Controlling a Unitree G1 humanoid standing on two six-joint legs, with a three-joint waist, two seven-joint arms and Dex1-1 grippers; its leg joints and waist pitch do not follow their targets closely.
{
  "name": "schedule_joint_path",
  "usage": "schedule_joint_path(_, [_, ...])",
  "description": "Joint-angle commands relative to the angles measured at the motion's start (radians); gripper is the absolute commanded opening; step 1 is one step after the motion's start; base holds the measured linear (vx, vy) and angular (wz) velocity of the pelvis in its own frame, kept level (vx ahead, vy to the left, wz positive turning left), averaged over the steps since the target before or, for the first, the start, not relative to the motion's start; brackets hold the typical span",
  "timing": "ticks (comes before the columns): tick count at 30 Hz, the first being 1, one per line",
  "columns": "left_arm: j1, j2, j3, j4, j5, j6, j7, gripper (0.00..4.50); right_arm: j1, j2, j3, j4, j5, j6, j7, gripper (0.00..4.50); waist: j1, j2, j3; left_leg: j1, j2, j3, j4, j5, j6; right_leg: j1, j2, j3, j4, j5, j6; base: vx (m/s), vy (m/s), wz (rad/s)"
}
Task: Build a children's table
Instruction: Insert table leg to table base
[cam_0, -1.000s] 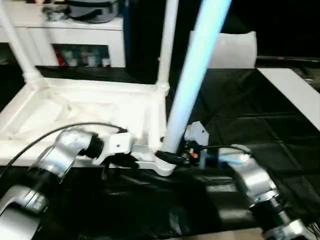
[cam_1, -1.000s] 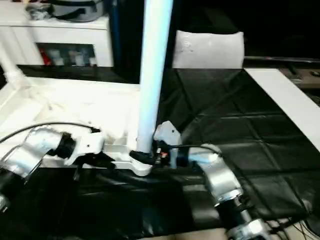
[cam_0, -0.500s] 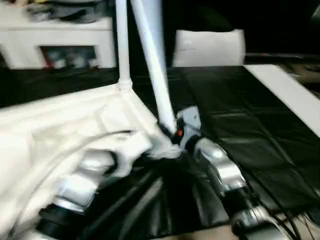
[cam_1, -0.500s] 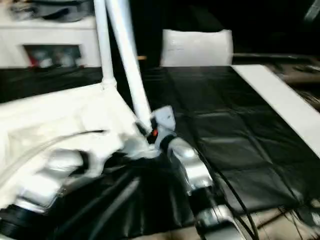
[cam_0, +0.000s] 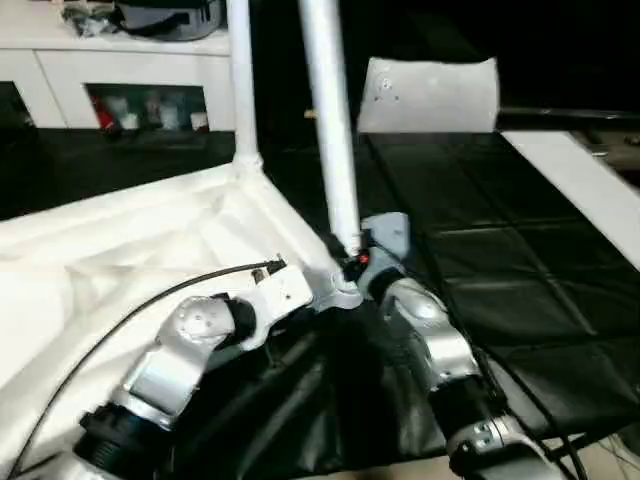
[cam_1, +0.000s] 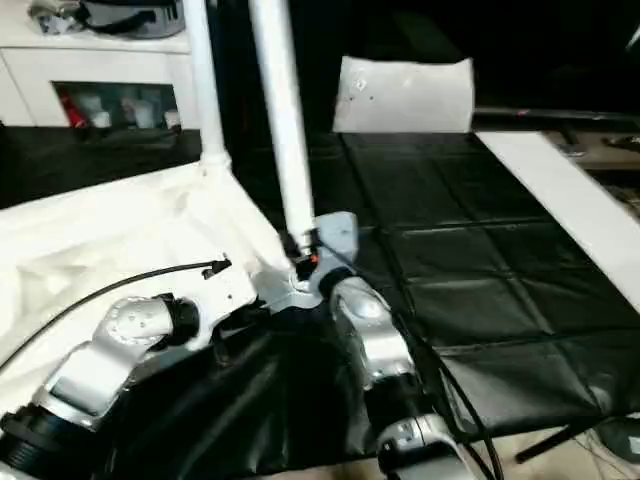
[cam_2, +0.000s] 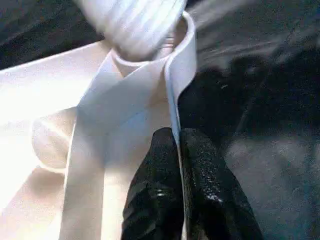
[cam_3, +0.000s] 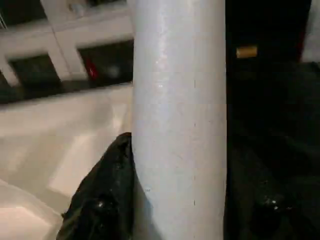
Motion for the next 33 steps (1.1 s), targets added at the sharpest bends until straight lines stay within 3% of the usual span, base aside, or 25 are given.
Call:
schedule_joint_path(1, [-0.003, -0.004, 0.093, 0.024, -0.096, -0.058, -0.042, 0.44, 0.006, -0.037, -0.053, -0.103, 0.064, 0.007, 0.041, 1.89, 0.004, 0.005, -0.05, -0.015, 0.006, 0.014, -0.06, -0.143, 0.037, 0.053, -0.063, 0.06, -0.067, -0.205, -0.11, 0.0, 0.0, 0.0])
schedule_joint_path(4, [-0.016, -0.018, 0.182, -0.012, -0.237, -0.033, -0.129, 0.62, 0.02, -0.069, -0.052, -0.179, 0.101, 0.069, 0.102, 1.89, 0.008, 0.008, -0.057, -0.019, 0.003, 0.019, -0.05, -0.046, 0.042, 0.063, -0.06, 0.061, -0.047, -0.041, -0.155, 0.0, 0.0, 0.0])
schedule_joint_path(5, [-0.02, -0.021, 0.192, -0.017, -0.252, -0.023, -0.136, 0.77, 0.023, -0.074, -0.051, -0.188, 0.104, 0.078, 0.109, 1.89, 0.008, 0.011, -0.06, -0.021, 0.003, 0.018, -0.046, 0.01, 0.049, 0.065, -0.055, 0.06, -0.034, 0.061, -0.182, 0.0, 0.0, 0.0])
schedule_joint_path(6, [-0.036, -0.034, 0.225, -0.026, -0.302, 0.011, -0.144, 0.92, 0.033, -0.092, -0.046, -0.217, 0.117, 0.102, 0.137, 1.89, 0.004, 0.003, -0.062, -0.023, 0.0, 0.02, -0.041, 0.044, 0.061, 0.069, -0.052, 0.059, -0.027, 0.141, -0.204, 0.0, 0.0, 0.0])
schedule_joint_path(7, [-0.058, -0.045, 0.249, -0.022, -0.327, 0.034, -0.131, 1.01, 0.039, -0.105, -0.042, -0.236, 0.125, 0.12, 0.155, 1.89, 0.004, 0.001, -0.059, -0.024, -0.002, 0.023, -0.04, 0.046, 0.077, 0.069, -0.052, 0.058, -0.027, 0.164, -0.218, 0.0, 0.0, 0.0])
schedule_joint_path(10, [-0.121, -0.08, 0.3, 0.019, -0.37, 0.056, -0.057, 1.23, 0.055, -0.125, -0.03, -0.288, 0.16, 0.17, 0.204, 1.89, 0.004, 0.004, -0.056, -0.024, -0.001, 0.023, -0.041, 0.004, 0.087, 0.071, -0.058, 0.057, -0.034, 0.103, -0.221, 0.0, 0.0, 0.0])
schedule_joint_path(13, [-0.238, -0.197, 0.419, 0.001, -0.565, 0.201, 0.007, 1.44, 0.064, -0.144, -0.012, -0.379, 0.268, 0.283, 0.298, 1.89, 0.015, 0.007, -0.053, -0.018, 0.005, 0.025, -0.038, -0.053, 0.074, 0.069, -0.062, 0.058, -0.042, 0.018, -0.231, 0.0, 0.0, 0.0])
schedule_joint_path(17, [-0.292, -0.234, 0.438, 0.012, -0.662, 0.253, 0.004, 1.77, 0.073, -0.166, 0.011, -0.431, 0.316, 0.343, 0.365, 1.89, 0.025, 0.005, -0.047, -0.02, 0.003, 0.023, -0.039, -0.083, 0.055, 0.069, -0.061, 0.057, -0.048, -0.063, -0.201, 0.0, 0.0, 0.0])
schedule_joint_path(20, [-0.32, -0.279, 0.461, 0.009, -0.75, 0.322, 0.011, 2.05, 0.08, -0.175, 0.038, -0.452, 0.306, 0.362, 0.396, 1.89, 0.03, 0.006, -0.049, -0.019, 0.002, 0.025, -0.035, -0.072, 0.044, 0.068, -0.06, 0.058, -0.05, -0.087, -0.189, 0.0, 0.0, 0.0])
schedule_joint_path(21, [-0.317, -0.286, 0.462, 0.001, -0.778, 0.35, 0.0, 2.18, 0.083, -0.178, 0.045, -0.457, 0.301, 0.365, 0.401, 1.89, 0.033, 0.017, -0.049, -0.02, 0.002, 0.023, -0.035, -0.071, 0.038, 0.067, -0.06, 0.057, -0.049, -0.09, -0.189, 0.0, 0.0, 0.0])
schedule_joint_path(23, [-0.307, -0.291, 0.452, -0.017, -0.796, 0.39, -0.017, 2.28, 0.084, -0.186, 0.056, -0.469, 0.297, 0.375, 0.407, 1.89, 0.033, 0.011, -0.05, -0.022, 0.0, 0.022, -0.035, -0.073, 0.036, 0.069, -0.058, 0.056, -0.051, -0.089, -0.183, 0.0, 0.0, 0.0])
schedule_joint_path(24, [-0.302, -0.289, 0.441, -0.024, -0.806, 0.41, -0.017, 2.33, 0.083, -0.194, 0.061, -0.477, 0.3, 0.386, 0.41, 1.89, 0.033, 0.015, -0.05, -0.022, 0.001, 0.02, -0.035, -0.068, 0.036, 0.07, -0.057, 0.055, -0.05, -0.084, -0.178, 0.0, 0.0, 0.0])
schedule_joint_path(33, [-0.293, -0.259, 0.398, -0.003, -0.749, 0.39, -0.017, 3.14, 0.105, -0.221, 0.096, -0.511, 0.274, 0.392, 0.431, 1.89, 0.031, 0.015, -0.054, -0.022, 0.001, 0.019, -0.031, -0.043, 0.037, 0.074, -0.056, 0.055, -0.045, -0.034, -0.176, 0.0, 0.0, 0.0])
